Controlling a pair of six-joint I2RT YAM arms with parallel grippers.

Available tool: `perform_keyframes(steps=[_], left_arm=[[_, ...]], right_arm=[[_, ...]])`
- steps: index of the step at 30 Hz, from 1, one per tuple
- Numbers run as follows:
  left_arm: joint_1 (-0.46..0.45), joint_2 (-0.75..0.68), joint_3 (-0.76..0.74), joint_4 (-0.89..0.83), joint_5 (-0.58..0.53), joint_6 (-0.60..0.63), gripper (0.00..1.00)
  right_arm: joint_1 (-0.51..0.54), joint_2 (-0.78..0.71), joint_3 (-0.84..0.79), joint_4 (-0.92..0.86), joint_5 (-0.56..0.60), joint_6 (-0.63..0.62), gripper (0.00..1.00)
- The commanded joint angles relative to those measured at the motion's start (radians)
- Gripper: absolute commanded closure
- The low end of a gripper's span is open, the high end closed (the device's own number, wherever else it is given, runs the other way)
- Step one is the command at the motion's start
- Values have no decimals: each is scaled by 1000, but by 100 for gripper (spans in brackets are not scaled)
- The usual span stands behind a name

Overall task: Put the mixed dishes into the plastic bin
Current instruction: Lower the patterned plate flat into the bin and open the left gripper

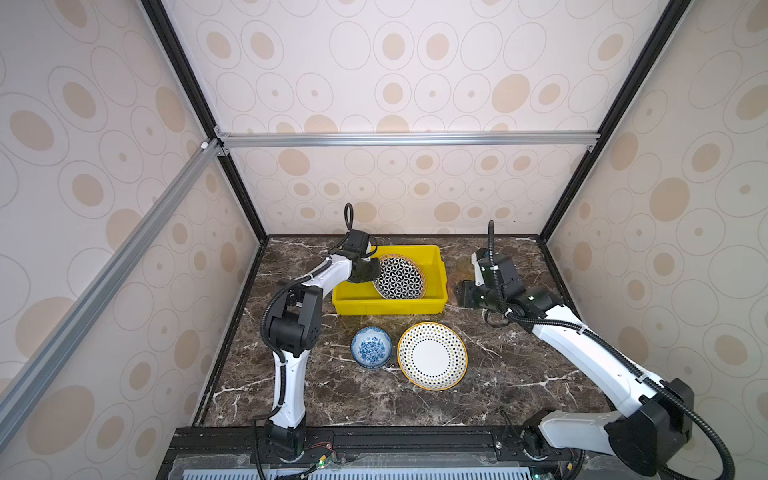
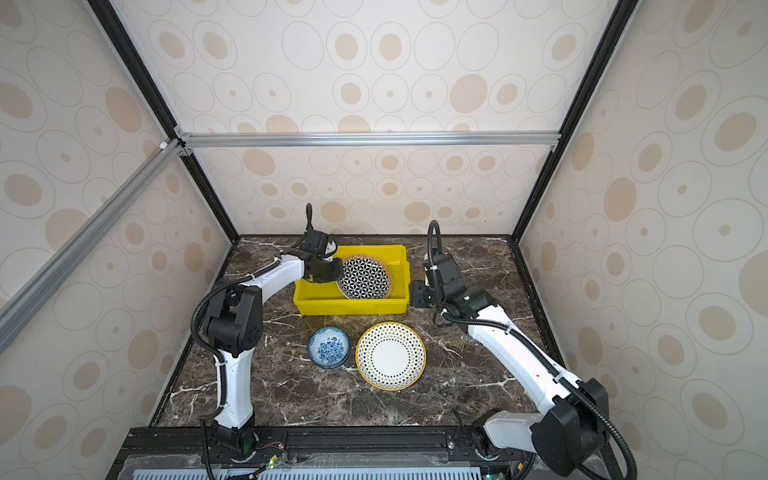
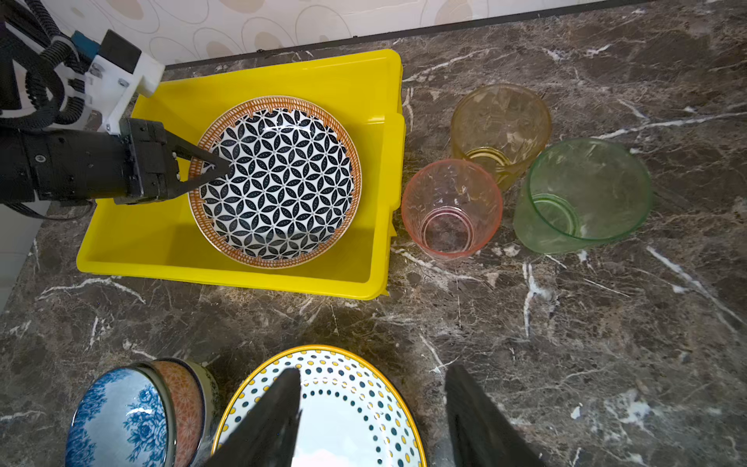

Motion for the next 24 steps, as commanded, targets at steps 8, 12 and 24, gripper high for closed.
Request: perform_keyframes(steps=[8, 12, 24], left_arm=[[-8, 50, -61, -37, -71, 15, 88], [-8, 57, -64, -35, -72, 11, 87], [-8, 68, -70, -35, -80, 5, 83]], right_arm=[[7, -28, -8, -7, -8, 12, 40], [7, -28, -8, -6, -12, 18, 40], [6, -32, -15, -16, -16, 27, 40]])
